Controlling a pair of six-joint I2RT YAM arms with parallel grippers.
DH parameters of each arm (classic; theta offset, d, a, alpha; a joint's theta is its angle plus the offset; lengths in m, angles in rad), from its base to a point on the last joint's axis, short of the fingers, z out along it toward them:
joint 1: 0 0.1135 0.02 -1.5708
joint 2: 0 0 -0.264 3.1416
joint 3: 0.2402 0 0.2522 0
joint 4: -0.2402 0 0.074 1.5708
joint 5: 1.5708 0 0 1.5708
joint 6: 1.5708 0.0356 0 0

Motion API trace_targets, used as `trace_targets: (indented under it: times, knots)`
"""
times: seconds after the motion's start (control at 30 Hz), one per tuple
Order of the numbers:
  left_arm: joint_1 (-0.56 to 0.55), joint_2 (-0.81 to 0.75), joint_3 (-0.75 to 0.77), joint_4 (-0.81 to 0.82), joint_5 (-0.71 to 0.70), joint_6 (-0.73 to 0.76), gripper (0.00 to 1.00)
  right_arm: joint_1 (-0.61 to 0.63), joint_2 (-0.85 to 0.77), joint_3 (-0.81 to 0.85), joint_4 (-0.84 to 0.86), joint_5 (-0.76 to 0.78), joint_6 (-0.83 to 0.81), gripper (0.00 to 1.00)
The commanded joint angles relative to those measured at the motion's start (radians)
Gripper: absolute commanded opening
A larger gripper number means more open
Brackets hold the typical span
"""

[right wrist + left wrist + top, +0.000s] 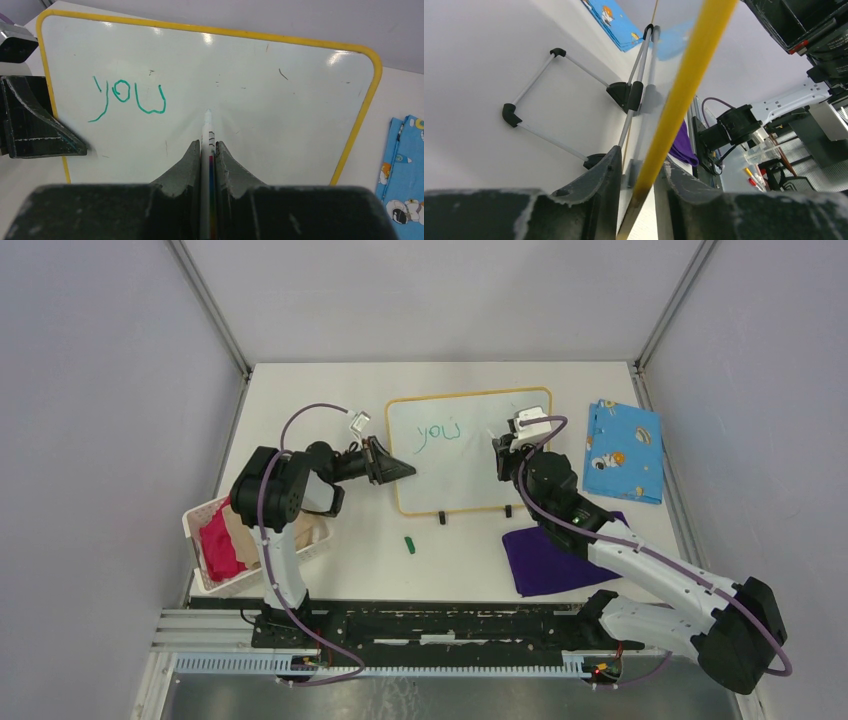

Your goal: Write a sentence on the whiteboard

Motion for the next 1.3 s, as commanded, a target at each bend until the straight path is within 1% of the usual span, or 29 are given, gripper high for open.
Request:
trace_targets:
  times: [0.0,0.07,0.13,0.23,0.3,0.5,0.57,0.6,0.67,0.7,0.77,0.83,1.13,1.27]
  knots:
    - [-0.008,-0.017,-0.001,0.209,0.028,-0.006,0.39,-0.004,-0.030,0.006,0.049,0.010,0.001,0.00]
    - [-0.008,-0.029,0.002,0.209,0.024,-0.016,0.42,-0.004,-0.031,0.007,0.047,0.008,0.001,0.00]
    - [-0.008,-0.040,0.004,0.209,0.021,-0.020,0.42,-0.003,-0.030,0.009,0.046,0.005,0.000,0.00]
    - [-0.008,-0.047,0.003,0.209,0.023,-0.017,0.28,-0.003,-0.027,0.014,0.048,0.002,0.001,0.00]
    - [-0.010,-0.041,0.003,0.209,0.025,-0.016,0.21,-0.004,-0.025,0.018,0.046,0.000,0.003,0.00]
    - [-0.020,-0.020,-0.001,0.209,0.036,-0.003,0.06,-0.004,-0.026,0.018,0.042,-0.003,0.005,0.00]
    - [-0.022,-0.012,-0.004,0.209,0.038,0.001,0.03,-0.003,-0.030,0.015,0.041,-0.002,0.005,0.00]
    - [-0.023,-0.007,-0.002,0.209,0.039,-0.001,0.06,-0.003,-0.030,0.015,0.040,-0.002,0.005,0.00]
    - [-0.023,-0.005,0.000,0.209,0.033,-0.011,0.28,-0.003,-0.032,0.015,0.040,-0.001,0.002,0.00]
    - [-0.023,-0.009,0.002,0.208,0.031,-0.015,0.35,-0.004,-0.034,0.014,0.041,-0.001,0.003,0.00]
    - [-0.020,-0.023,0.002,0.209,0.023,-0.021,0.41,-0.002,-0.035,0.014,0.040,0.000,0.003,0.00]
    - [-0.015,-0.039,0.005,0.208,0.013,-0.033,0.43,-0.003,-0.037,0.014,0.039,-0.001,0.003,0.00]
    - [0.018,-0.077,0.008,0.208,-0.035,-0.104,0.45,-0.003,-0.046,0.018,0.037,-0.009,0.003,0.00]
    - [0.024,-0.082,0.011,0.209,-0.040,-0.111,0.42,-0.003,-0.048,0.015,0.037,-0.016,0.005,0.00]
